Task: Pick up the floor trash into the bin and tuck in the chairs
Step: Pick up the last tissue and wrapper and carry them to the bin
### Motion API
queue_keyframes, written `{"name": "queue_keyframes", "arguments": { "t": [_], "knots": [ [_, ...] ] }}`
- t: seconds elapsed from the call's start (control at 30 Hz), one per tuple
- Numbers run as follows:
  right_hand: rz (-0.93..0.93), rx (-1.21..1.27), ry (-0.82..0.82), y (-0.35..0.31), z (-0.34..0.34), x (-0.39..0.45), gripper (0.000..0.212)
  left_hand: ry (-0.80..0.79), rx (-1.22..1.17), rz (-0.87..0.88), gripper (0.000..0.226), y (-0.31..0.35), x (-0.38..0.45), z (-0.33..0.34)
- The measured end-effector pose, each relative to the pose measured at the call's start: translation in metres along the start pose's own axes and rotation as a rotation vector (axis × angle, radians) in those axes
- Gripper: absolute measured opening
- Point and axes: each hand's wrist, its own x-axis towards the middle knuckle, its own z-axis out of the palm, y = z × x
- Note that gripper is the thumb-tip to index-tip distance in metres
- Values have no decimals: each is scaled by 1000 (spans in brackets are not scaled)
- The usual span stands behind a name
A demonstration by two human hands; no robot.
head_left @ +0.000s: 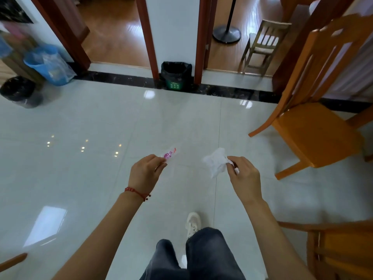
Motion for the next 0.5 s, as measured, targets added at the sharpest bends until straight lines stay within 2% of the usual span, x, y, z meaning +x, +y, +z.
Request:
{"name": "queue_keyframes", "arguments": {
  "t": [0.27, 0.5],
  "knots": [
    [-13, -8, 12, 30, 34, 133, 18, 32, -10, 2, 9, -36, 132, 11],
    [-29, -8, 19, 40, 105, 265, 13, 53, -15, 43, 12, -106, 268, 24]
  ]
}}
